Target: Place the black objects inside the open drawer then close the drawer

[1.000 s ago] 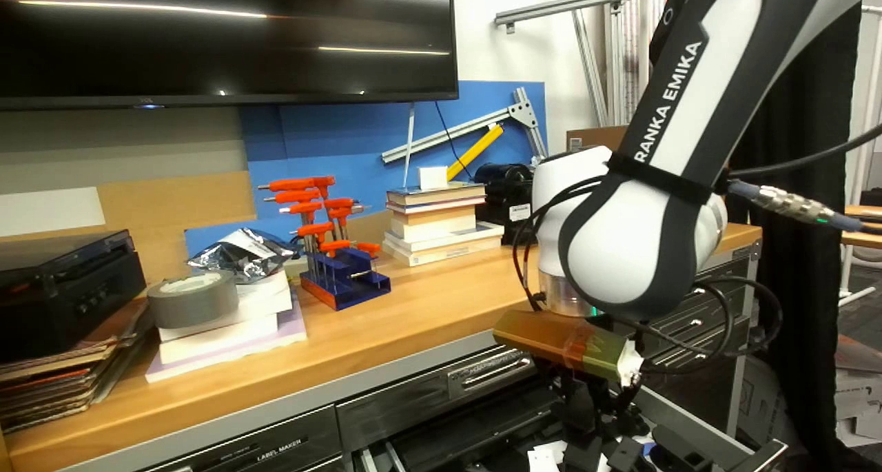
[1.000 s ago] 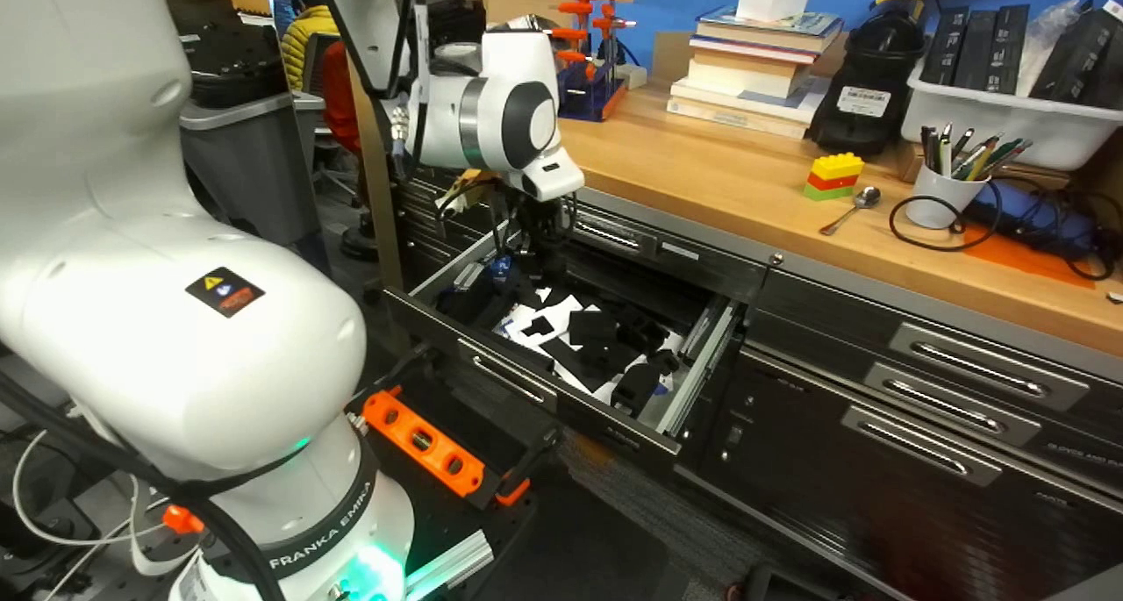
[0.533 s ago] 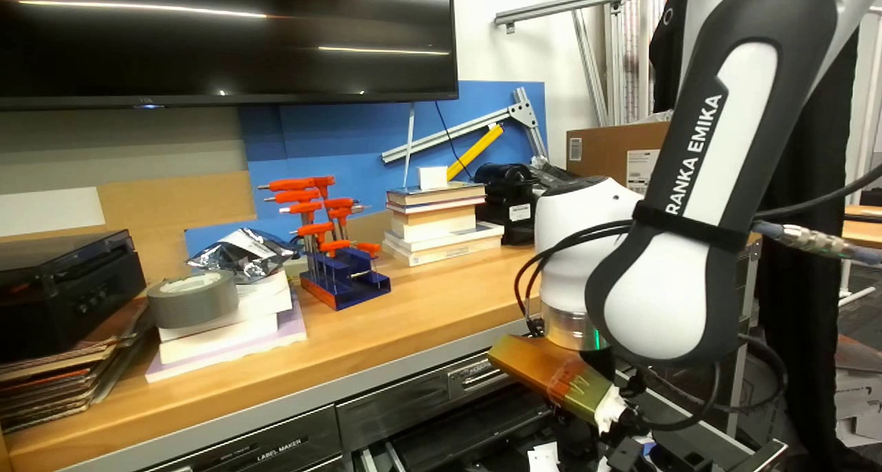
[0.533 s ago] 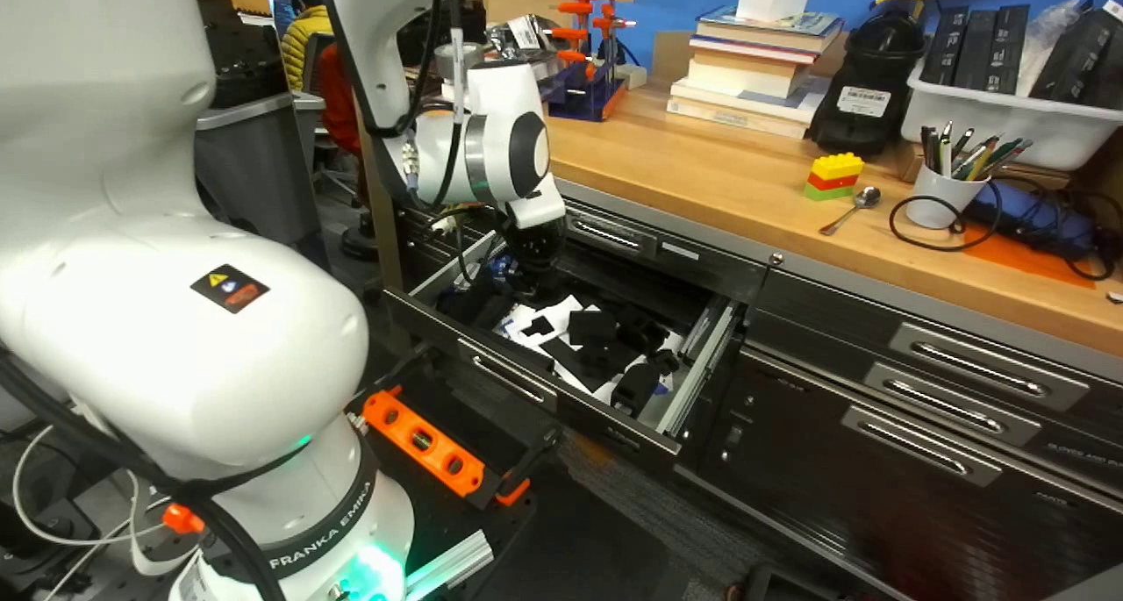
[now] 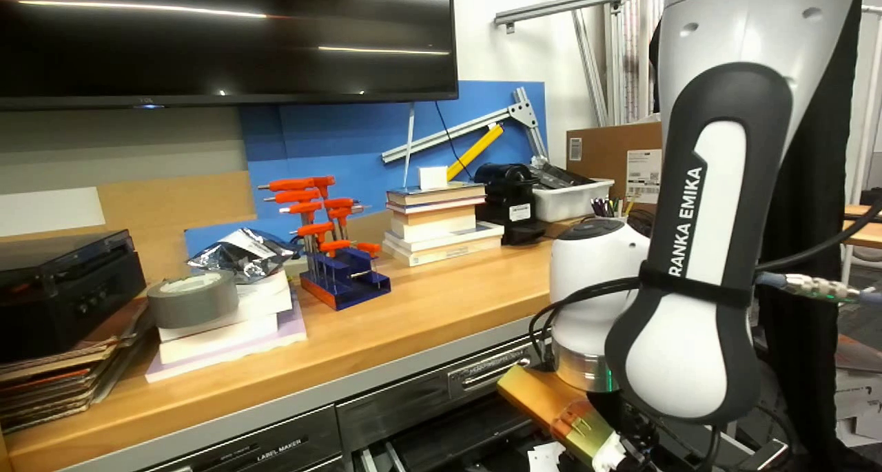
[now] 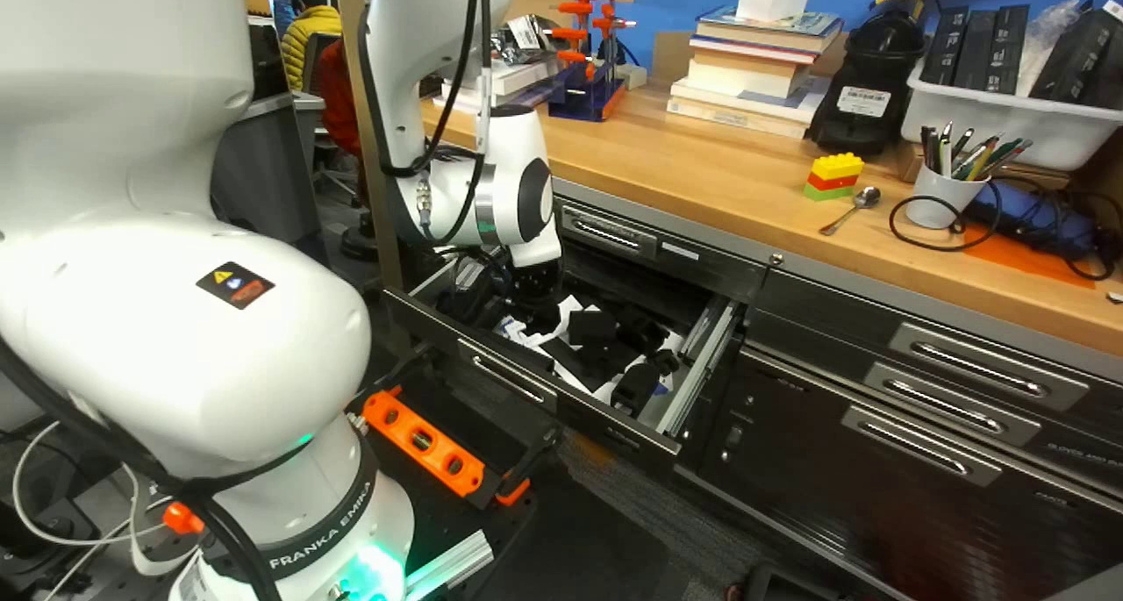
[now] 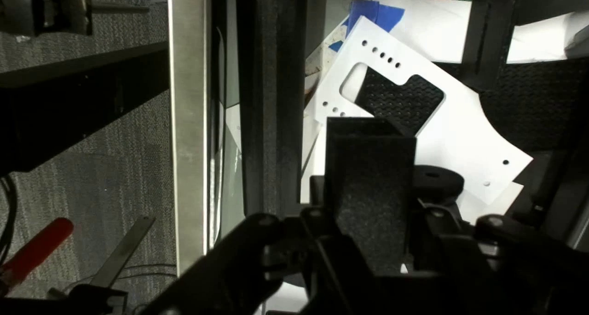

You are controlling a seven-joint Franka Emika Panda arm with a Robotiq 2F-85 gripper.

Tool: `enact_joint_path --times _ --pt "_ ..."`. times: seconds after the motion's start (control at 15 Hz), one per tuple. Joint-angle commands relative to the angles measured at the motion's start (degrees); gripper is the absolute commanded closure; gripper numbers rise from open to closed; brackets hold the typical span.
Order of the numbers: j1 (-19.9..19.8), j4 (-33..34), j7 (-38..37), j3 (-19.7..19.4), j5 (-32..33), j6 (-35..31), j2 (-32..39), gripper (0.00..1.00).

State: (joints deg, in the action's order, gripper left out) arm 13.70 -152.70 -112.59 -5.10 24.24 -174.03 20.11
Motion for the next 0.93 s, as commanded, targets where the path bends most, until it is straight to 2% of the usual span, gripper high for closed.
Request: enact_joint_path --times 0.0,0.33,0.67,0.73,0.8,0.87 --pt "0.43 1.45 -1.37 -1.05 -0.16 -5.04 4.62 0.83" --pt "-0.13 3.85 -1.11 -1.18 -0.84 -9.55 9.70 0.83" --pt "0.58 6.32 -1.13 -1.84 -1.04 -9.96 12.62 0.83" --pt "0.63 6.68 -1.17 -1.82 -1.08 -9.35 12.82 0.40" --pt "1.57 7.02 -1.40 -2.47 -1.16 -8.09 12.72 0.39" --pt "2.03 7.24 -1.53 -2.83 -1.19 -7.65 12.79 0.34"
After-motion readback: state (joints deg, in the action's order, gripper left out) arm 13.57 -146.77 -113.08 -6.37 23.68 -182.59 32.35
